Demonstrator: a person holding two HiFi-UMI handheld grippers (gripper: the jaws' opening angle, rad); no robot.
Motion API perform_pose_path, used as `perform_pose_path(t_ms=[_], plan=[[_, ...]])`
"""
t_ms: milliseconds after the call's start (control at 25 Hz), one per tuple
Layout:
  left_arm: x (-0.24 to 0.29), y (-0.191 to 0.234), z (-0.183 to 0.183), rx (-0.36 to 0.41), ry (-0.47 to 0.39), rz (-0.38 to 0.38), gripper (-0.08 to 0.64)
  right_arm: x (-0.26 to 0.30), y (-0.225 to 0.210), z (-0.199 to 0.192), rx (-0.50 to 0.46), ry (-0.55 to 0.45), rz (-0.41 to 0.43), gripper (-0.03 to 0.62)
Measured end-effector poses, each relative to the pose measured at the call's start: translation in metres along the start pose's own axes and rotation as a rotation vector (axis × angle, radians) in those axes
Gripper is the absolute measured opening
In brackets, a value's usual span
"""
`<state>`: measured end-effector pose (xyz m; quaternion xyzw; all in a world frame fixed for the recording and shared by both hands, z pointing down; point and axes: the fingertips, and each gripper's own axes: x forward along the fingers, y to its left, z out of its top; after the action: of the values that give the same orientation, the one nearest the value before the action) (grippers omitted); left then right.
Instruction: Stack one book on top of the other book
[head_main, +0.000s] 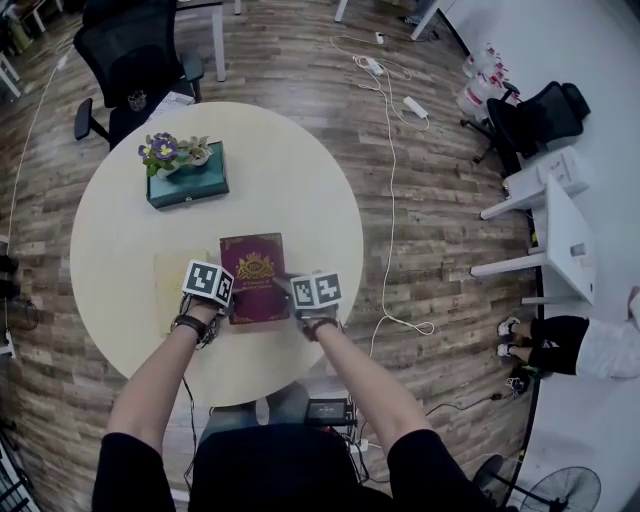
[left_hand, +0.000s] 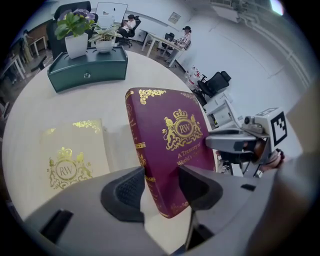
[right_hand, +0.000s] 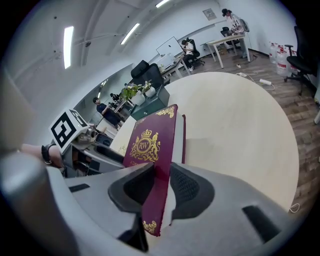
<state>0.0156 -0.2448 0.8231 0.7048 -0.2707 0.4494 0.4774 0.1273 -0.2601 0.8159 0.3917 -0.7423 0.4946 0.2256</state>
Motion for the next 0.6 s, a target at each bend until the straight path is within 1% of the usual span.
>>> perform_pose_path(t_ms=[360, 600], plan=[[-0.048, 0.005, 0.004, 0.005, -0.056, 0.009, 0.206, -0.015, 0.042, 0.026, -0.049, -0.025, 0.007, 0.091], [-0.086, 0.017, -0.006, -0.01, -0.089, 0.031, 0.206, -0.017, 0.083, 0.035, -0.086, -0.03, 0.038, 0.087]])
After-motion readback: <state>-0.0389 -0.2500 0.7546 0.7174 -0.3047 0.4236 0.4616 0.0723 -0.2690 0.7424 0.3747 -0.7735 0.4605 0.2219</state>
